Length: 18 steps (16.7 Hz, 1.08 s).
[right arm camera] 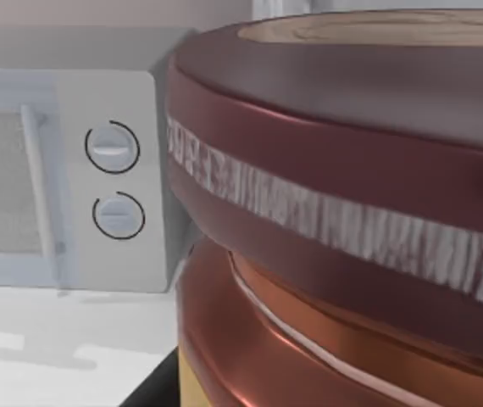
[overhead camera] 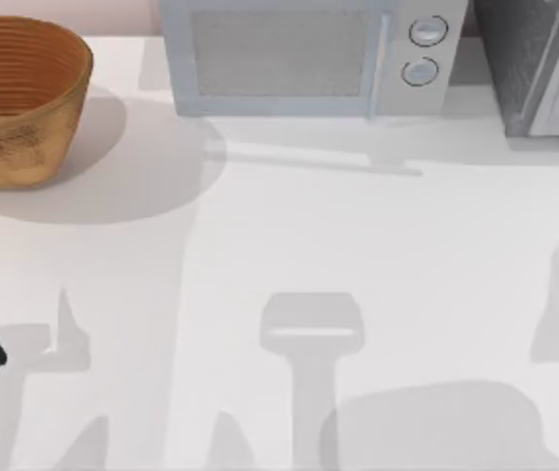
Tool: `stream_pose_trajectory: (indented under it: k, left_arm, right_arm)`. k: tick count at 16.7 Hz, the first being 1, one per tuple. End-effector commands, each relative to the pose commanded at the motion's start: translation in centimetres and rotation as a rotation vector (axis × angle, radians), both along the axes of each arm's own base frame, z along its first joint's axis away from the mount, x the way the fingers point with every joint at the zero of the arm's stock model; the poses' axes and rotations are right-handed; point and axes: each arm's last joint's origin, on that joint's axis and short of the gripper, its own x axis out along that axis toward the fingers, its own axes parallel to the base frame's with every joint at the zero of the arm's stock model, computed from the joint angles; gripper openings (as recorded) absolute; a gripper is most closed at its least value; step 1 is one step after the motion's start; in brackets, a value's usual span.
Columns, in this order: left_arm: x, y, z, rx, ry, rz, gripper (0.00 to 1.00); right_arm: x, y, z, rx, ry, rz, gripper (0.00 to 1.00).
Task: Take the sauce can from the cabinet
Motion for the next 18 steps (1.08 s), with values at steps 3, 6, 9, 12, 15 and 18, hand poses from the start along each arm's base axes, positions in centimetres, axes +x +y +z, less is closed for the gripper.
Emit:
stream_pose_trajectory:
  k: [3,6,9,12,15,18]
  left_arm:
    - [0.0,0.0,0.0,0.0,0.0,0.0,1.0]
    - [0.0,0.0,0.0,0.0,0.0,0.0,1.0]
    - [0.0,0.0,0.0,0.0,0.0,0.0,1.0]
    - [0.0,0.0,0.0,0.0,0.0,0.0,1.0]
    - [0.0,0.0,0.0,0.0,0.0,0.0,1.0]
    - [0.0,0.0,0.0,0.0,0.0,0.0,1.0]
  right_arm:
    - [1.2,0.3,1.2,-0.002,0.0,0.054,0.0]
    - [2.6,0.7,2.2,-0.005,-0.001,0.106,0.0]
    - [4.1,1.1,3.0,-0.006,-0.007,0.155,0.0]
    - [5.9,1.6,3.5,-0.005,-0.01,0.201,0.0]
    - [7.8,2.1,3.8,-0.001,-0.012,0.246,0.0]
    - [9.8,2.6,3.7,0.004,-0.014,0.294,0.0]
